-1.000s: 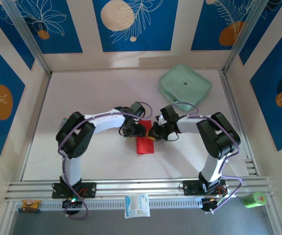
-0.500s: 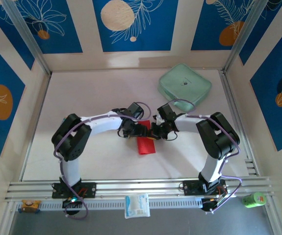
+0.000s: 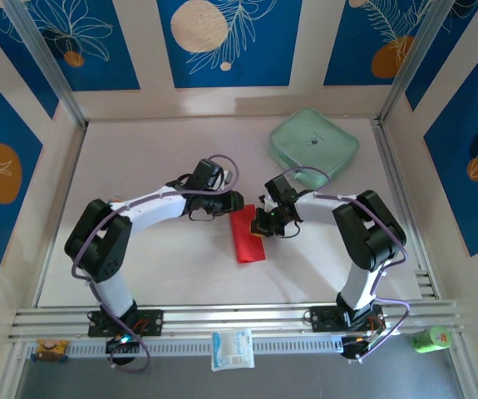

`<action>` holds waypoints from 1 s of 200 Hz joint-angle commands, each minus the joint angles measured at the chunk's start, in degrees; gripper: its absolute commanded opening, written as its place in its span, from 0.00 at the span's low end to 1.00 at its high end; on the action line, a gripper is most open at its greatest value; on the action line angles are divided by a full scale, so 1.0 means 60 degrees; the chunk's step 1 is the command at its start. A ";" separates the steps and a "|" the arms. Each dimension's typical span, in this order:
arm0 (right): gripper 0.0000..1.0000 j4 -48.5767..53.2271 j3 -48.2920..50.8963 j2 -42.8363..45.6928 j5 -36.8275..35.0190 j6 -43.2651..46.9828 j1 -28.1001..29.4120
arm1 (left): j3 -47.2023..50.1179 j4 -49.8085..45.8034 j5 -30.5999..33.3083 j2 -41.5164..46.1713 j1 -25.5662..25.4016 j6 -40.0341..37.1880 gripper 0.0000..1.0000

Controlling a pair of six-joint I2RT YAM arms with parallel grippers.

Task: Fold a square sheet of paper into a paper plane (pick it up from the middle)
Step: Hold the square sheet of paper at the center of the table, then first fold the square sheet of paper in half at the center of the table.

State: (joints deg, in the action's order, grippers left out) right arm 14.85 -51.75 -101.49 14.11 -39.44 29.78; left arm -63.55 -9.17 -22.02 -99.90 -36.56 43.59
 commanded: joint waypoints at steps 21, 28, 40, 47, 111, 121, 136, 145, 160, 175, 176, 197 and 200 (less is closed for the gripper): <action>0.00 0.0952 0.0335 -0.0399 -0.0696 -0.0208 0.0031 | 0.0891 0.2185 -0.1695 -0.0364 0.0037 0.1109 0.08; 0.00 0.0966 0.0334 -0.0399 -0.0696 -0.0222 0.0033 | 0.1017 0.2352 -0.1779 -0.0406 0.0056 0.1257 0.03; 0.00 0.0967 0.0336 -0.0384 -0.0711 -0.0223 0.0044 | 0.1216 0.2621 -0.1918 -0.0508 0.0098 0.1464 0.00; 0.00 0.0981 0.0343 -0.0384 -0.0711 -0.0223 0.0046 | 0.1286 0.2736 -0.1996 -0.0558 0.0109 0.1521 0.00; 0.00 0.1040 0.0330 -0.0370 -0.0702 -0.0264 0.0057 | 0.1392 0.2251 -0.1794 -0.0846 0.0158 0.1264 0.00; 0.00 0.1020 0.0328 -0.0383 -0.0710 -0.0282 0.0061 | 0.1421 0.2206 -0.1866 -0.0956 0.0202 0.1192 0.00; 0.00 0.1022 0.0331 -0.0384 -0.0700 -0.0296 0.0075 | 0.1521 0.2226 -0.1923 -0.1150 0.0284 0.1150 0.00; 0.00 0.1039 0.0317 -0.0392 -0.0712 -0.0312 0.0079 | 0.1620 0.2287 -0.1917 -0.1222 0.0317 0.1130 0.00; 0.00 0.1058 0.0329 -0.0399 -0.0739 -0.0337 0.0076 | 0.1839 0.2301 -0.1833 -0.1301 0.0379 0.1061 0.00; 0.00 0.1041 0.0349 -0.0399 -0.0725 -0.0355 0.0076 | 0.2031 0.2259 -0.1712 -0.1371 0.0452 0.0923 0.00; 0.00 0.1041 0.0349 -0.0392 -0.0718 -0.0355 0.0076 | 0.2041 0.2253 -0.1709 -0.1384 0.0452 0.0915 0.00; 0.00 0.0996 0.0381 -0.0399 -0.0667 -0.0355 0.0091 | 0.2190 0.2115 -0.1594 -0.1577 0.0511 0.0716 0.00; 0.00 0.0996 0.0381 -0.0399 -0.0672 -0.0355 0.0101 | 0.2208 0.2121 -0.1580 -0.1583 0.0528 0.0710 0.00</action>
State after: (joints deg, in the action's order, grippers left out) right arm 14.81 -51.75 -101.49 14.11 -40.93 30.00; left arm -51.83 5.04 -32.58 -107.35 -34.24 50.24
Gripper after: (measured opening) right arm 0.053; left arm 0.064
